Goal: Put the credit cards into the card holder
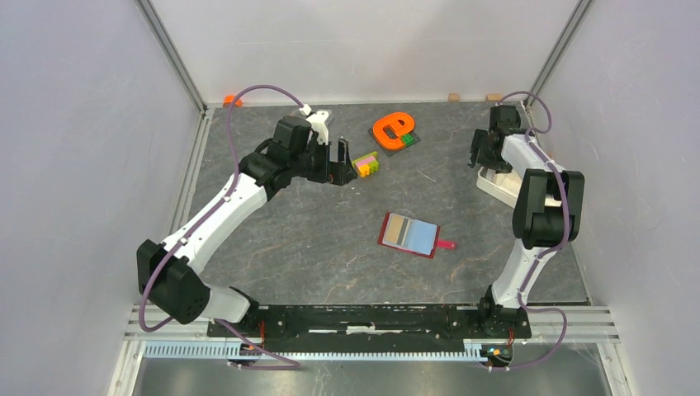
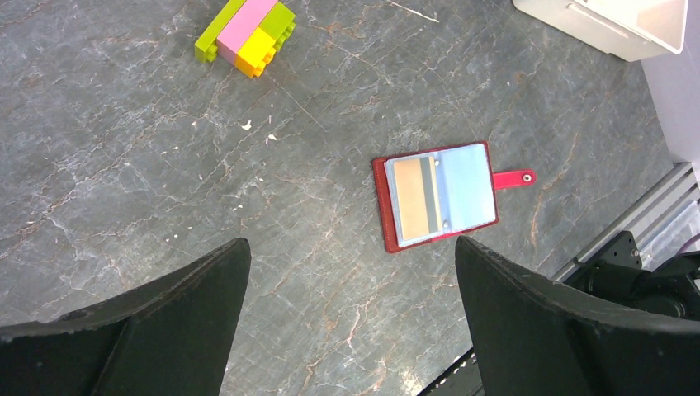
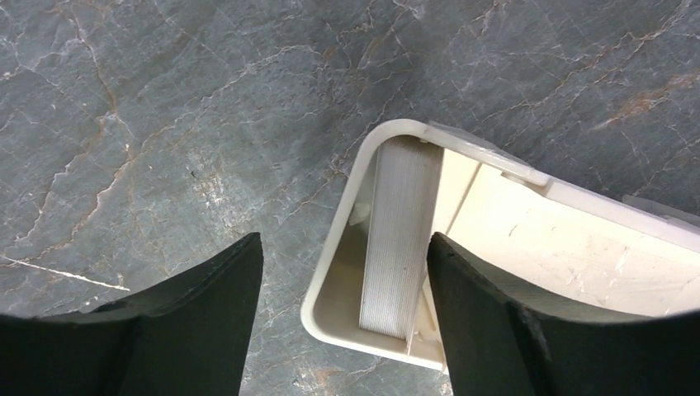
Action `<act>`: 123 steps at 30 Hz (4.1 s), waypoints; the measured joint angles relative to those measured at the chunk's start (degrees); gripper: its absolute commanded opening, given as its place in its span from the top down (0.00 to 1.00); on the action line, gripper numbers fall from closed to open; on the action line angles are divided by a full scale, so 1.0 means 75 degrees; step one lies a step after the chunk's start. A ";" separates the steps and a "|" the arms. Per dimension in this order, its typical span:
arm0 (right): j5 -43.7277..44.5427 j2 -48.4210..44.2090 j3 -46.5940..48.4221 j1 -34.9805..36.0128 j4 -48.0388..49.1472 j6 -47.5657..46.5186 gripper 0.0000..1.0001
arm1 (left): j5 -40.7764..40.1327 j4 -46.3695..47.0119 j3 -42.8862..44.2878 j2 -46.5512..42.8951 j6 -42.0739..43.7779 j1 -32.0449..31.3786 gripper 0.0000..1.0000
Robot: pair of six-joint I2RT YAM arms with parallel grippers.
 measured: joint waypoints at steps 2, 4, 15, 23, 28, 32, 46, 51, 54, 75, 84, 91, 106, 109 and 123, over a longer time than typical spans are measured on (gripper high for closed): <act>0.0000 -0.0012 0.0000 0.0000 0.0000 0.0023 0.29 | 0.0006 0.0000 0.0000 0.0000 -0.0003 0.0000 0.00; 0.0017 -0.0050 -0.0006 0.0000 0.0000 0.0041 0.33 | 0.0020 0.0000 0.0000 0.0000 0.0000 0.0000 0.00; 0.0015 -0.0466 -0.0163 -0.0032 0.0050 0.0067 0.55 | 0.0035 0.0000 0.0000 0.0000 -0.0003 0.0000 0.00; -0.0166 -0.0490 -0.0396 -0.0128 0.0213 0.0128 0.72 | 0.0058 0.0000 0.0000 0.0000 0.0000 0.0000 0.00; -0.0236 -0.0595 -0.0557 -0.0169 0.0379 0.0128 0.71 | 0.0111 0.0000 0.0000 0.0000 0.0000 0.0000 0.00; -0.0294 -0.0667 -0.0612 -0.0230 0.0373 0.0111 0.64 | 0.0163 0.0000 0.0000 0.0000 0.0000 0.0000 0.00; -0.0423 -0.1285 -0.0583 -0.0714 0.0117 -0.0388 0.05 | 0.0166 0.0000 0.0000 0.0000 -0.0003 0.0000 0.00; -0.1078 -0.1253 -0.0866 -0.1137 0.0192 -0.0603 0.02 | 0.0169 0.0000 0.0000 0.0000 -0.0003 0.0000 0.00; -0.1533 -0.1145 -0.0968 -0.1160 0.0283 -0.0650 0.02 | 0.0172 0.0000 0.0000 0.0000 -0.0003 0.0000 0.00; -0.2192 -0.0874 -0.1332 -0.1084 0.0647 -0.0554 0.38 | 0.0192 0.0000 0.0000 0.0003 0.0000 0.0000 0.00; -0.1988 -0.1110 -0.1335 -0.1084 0.0641 -0.0490 0.59 | 0.0224 0.0000 0.0000 0.0003 -0.0003 0.0000 0.00; -0.1693 -0.1300 -0.1335 -0.1093 0.0644 -0.0507 0.80 | 0.0230 0.0000 0.0000 0.0003 -0.0003 0.0000 0.00; -0.1221 -0.1300 -0.1338 -0.1090 0.0638 -0.0638 0.53 | 0.0382 0.0000 0.0000 0.0006 -0.0003 0.0000 0.00; -0.1023 -0.1300 -0.1338 -0.1093 0.0638 -0.0699 0.49 | 0.0393 0.0000 0.0000 0.0006 -0.0003 0.0000 0.00; -0.1067 -0.1399 -0.1594 -0.1093 0.0880 -0.0781 0.19 | 0.0396 0.0000 0.0000 0.0012 -0.0003 0.0000 0.00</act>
